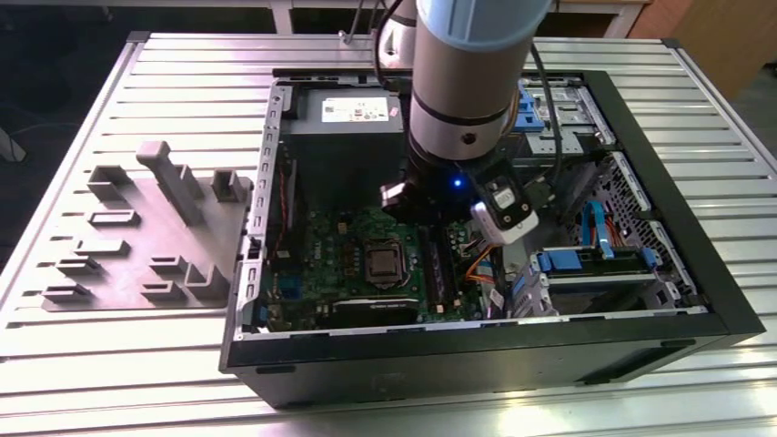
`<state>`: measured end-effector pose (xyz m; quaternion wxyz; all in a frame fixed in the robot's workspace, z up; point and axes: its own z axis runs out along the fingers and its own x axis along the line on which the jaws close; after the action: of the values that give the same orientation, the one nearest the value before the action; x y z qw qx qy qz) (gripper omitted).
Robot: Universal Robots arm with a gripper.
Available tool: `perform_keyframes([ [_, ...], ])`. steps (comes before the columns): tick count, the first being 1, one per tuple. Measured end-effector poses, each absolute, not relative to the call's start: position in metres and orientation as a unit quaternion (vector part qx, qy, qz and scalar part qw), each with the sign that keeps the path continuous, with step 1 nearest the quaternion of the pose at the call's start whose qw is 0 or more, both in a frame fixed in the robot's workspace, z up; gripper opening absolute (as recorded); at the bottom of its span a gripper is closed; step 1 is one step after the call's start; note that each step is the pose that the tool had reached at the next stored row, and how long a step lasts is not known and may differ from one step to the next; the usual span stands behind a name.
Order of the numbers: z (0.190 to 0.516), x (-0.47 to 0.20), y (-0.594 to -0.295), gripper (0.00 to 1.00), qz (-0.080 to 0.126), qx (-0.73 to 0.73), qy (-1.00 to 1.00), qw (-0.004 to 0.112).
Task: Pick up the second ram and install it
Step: 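Insert the second ram into the second slot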
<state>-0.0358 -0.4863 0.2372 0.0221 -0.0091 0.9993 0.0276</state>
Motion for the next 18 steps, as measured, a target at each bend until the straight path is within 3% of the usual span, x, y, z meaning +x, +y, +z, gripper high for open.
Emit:
perform_keyframes([
  [18, 0.2285, -0.0364, -0.4853, 0.11, 0.028, -0.009, 0.999, 0.022],
])
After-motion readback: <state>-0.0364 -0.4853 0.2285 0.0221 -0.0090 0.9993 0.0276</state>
